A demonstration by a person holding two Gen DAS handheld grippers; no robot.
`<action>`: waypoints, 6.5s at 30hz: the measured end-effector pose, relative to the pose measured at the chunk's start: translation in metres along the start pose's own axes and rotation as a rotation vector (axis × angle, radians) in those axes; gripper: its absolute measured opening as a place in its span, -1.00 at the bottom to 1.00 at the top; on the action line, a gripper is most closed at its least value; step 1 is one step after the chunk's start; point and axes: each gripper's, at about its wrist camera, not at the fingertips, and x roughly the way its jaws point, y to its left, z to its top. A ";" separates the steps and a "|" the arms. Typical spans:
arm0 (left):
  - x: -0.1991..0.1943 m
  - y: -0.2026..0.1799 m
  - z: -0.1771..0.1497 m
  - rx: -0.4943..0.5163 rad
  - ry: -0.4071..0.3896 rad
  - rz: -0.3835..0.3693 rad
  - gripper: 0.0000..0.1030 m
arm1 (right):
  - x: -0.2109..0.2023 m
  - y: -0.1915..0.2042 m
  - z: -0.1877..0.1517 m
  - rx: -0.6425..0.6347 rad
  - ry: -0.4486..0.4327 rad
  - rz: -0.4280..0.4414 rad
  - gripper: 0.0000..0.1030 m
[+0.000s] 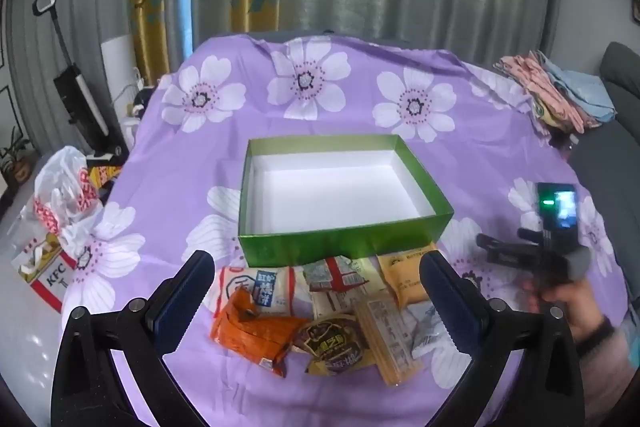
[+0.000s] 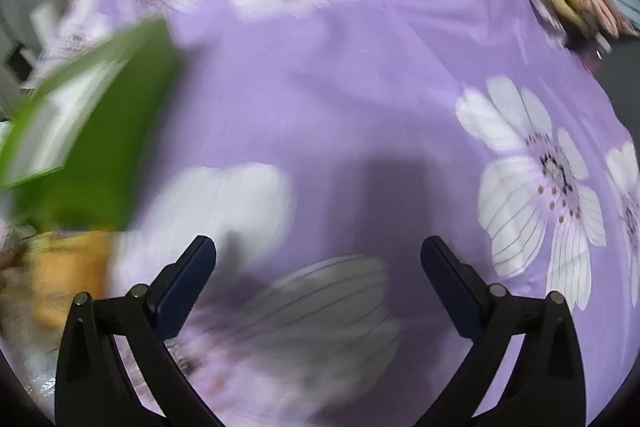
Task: Organize snacks
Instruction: 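Move the left tool toward the snack pile in front of the green box, then grasp the white snack packet with the left tool, then carry the white packet into the green box and open the left tool, then return the left tool to the pile and grasp the long beige biscuit packet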
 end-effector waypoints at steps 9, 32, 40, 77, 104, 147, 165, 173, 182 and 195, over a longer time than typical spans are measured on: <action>-0.012 0.003 0.003 0.002 -0.023 0.002 0.98 | -0.137 0.075 -0.003 -0.216 -0.181 0.182 1.00; -0.034 0.015 0.000 0.031 -0.048 0.056 0.98 | -0.214 0.151 -0.029 -0.368 -0.274 0.259 1.00; -0.035 0.015 -0.001 0.030 -0.045 0.055 0.98 | -0.215 0.158 -0.033 -0.379 -0.270 0.268 1.00; 0.069 -0.046 -0.060 0.043 0.287 -0.413 0.98 | -0.102 0.087 -0.097 -0.081 0.021 0.425 0.69; 0.106 -0.086 -0.060 0.082 0.406 -0.492 -0.13 | -0.072 0.088 -0.105 -0.060 0.015 0.573 -0.42; 0.161 0.027 0.043 -0.162 0.233 -0.297 0.49 | -0.048 0.143 0.034 -0.128 -0.137 0.523 0.13; 0.063 0.044 -0.018 -0.180 0.196 -0.263 0.52 | -0.101 0.111 -0.044 -0.125 -0.095 0.510 0.22; 0.053 0.030 -0.065 -0.174 0.312 -0.355 0.51 | -0.107 0.118 -0.078 -0.172 -0.054 0.512 0.22; 0.068 -0.003 -0.100 -0.163 0.440 -0.465 0.51 | -0.102 0.122 -0.105 -0.218 0.007 0.543 0.15; 0.105 -0.008 -0.100 -0.226 0.471 -0.433 0.51 | -0.079 0.126 -0.121 -0.251 0.082 0.560 0.18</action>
